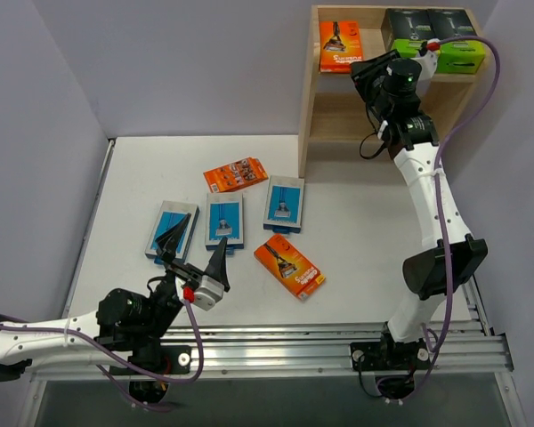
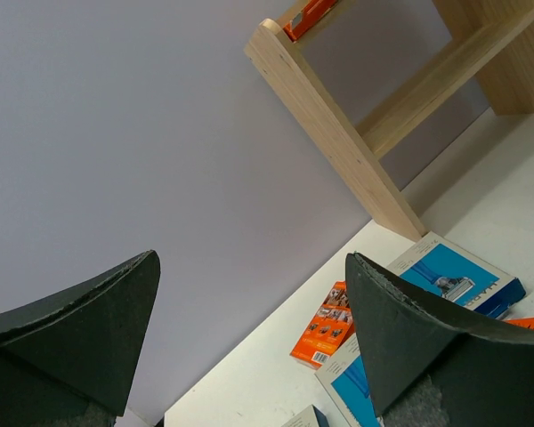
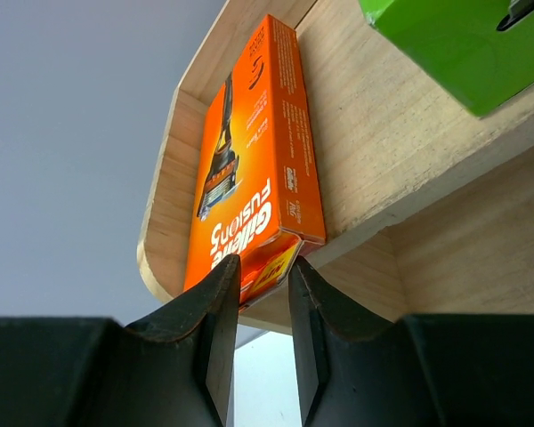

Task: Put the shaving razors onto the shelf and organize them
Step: Place the shaving razor onto shelf

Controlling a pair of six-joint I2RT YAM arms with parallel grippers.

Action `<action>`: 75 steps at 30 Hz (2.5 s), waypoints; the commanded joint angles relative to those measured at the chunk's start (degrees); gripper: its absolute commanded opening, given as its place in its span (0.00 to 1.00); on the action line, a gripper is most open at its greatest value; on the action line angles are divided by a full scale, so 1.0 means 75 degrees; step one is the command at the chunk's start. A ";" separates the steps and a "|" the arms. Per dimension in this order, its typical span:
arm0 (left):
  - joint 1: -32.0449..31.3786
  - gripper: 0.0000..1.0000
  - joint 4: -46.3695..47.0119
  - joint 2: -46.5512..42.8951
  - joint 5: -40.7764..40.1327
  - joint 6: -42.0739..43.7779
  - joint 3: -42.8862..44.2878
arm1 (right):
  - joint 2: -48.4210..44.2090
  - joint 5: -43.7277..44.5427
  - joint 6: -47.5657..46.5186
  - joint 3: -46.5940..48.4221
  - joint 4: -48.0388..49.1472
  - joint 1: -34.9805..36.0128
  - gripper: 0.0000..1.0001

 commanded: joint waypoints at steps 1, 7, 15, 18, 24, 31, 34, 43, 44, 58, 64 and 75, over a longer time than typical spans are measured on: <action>-0.0011 0.94 0.0076 -0.0020 0.0097 -0.0154 0.0336 | 0.0125 -0.0209 -0.0011 0.0413 0.0307 -0.0067 0.24; 0.0001 0.94 0.0064 -0.0009 0.0120 -0.0166 0.0336 | 0.0265 -0.0291 0.0024 0.0542 0.0342 -0.0067 0.20; -0.0011 0.94 0.0052 -0.0009 0.0143 -0.0189 0.0336 | 0.0418 -0.0314 0.0024 0.0706 0.0307 -0.0067 0.19; -0.0011 0.94 0.0041 -0.0009 0.0132 -0.0189 0.0336 | 0.0465 -0.0350 0.0048 0.0730 0.0342 -0.0067 0.19; -0.0011 0.94 0.0029 -0.0009 0.0143 -0.0189 0.0336 | 0.0593 -0.0396 0.0071 0.0811 0.0354 -0.0067 0.19; -0.0011 0.94 0.0017 -0.0009 0.0144 -0.0189 0.0336 | 0.0722 -0.0432 0.0106 0.0882 0.0354 -0.0055 0.19; -0.0011 0.94 0.0017 -0.0009 0.0155 -0.0201 0.0336 | 0.0781 -0.0478 0.0153 0.0906 0.0354 -0.0067 0.19; -0.0011 0.94 0.0017 -0.0044 0.0167 -0.0213 0.0336 | 0.0922 -0.0549 0.0212 0.0964 0.0600 -0.0067 0.19; -0.0011 0.94 0.0006 -0.0044 0.0155 -0.0201 0.0336 | 0.0945 -0.0549 0.0212 0.0987 0.0600 -0.0067 0.19; -0.0011 0.94 0.0005 -0.0044 0.0190 -0.0224 0.0336 | 0.1051 -0.0584 0.0224 0.1093 0.0565 -0.0067 0.31; -0.0011 0.94 -0.0030 -0.0044 0.0202 -0.0236 0.0336 | 0.0981 -0.0572 0.0212 0.1035 0.0518 -0.0055 0.47; -0.0011 0.94 -0.0112 -0.0009 0.0202 -0.0248 0.0372 | 0.0770 -0.0584 0.0200 0.0718 0.0588 -0.0067 0.47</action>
